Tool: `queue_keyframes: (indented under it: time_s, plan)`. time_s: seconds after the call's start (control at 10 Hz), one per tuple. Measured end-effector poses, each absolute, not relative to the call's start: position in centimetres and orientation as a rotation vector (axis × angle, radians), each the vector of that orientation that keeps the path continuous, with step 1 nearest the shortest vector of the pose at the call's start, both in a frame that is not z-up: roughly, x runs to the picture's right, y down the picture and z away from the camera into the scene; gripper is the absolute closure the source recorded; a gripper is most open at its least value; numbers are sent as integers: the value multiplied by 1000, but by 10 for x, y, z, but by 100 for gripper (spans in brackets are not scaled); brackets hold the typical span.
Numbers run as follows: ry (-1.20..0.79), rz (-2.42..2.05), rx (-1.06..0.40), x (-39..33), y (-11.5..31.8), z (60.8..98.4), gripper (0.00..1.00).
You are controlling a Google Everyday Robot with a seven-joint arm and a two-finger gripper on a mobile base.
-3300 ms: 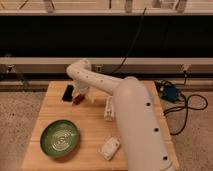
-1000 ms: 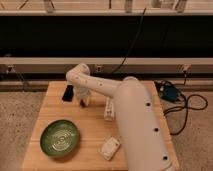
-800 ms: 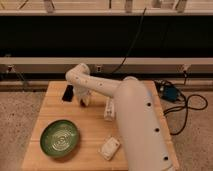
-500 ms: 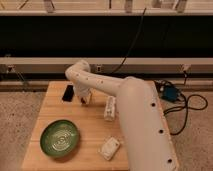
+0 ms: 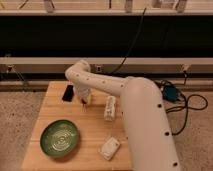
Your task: Place the pepper on the white sponge
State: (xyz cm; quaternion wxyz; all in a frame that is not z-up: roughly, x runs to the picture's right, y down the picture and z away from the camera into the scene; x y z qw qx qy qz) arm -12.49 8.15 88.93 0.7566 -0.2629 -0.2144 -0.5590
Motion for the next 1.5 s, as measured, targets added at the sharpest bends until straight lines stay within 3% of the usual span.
queue_keyframes:
  time_s: [1.5]
  plan:
    - [-467, -1217, -581, -82, 107, 828, 96]
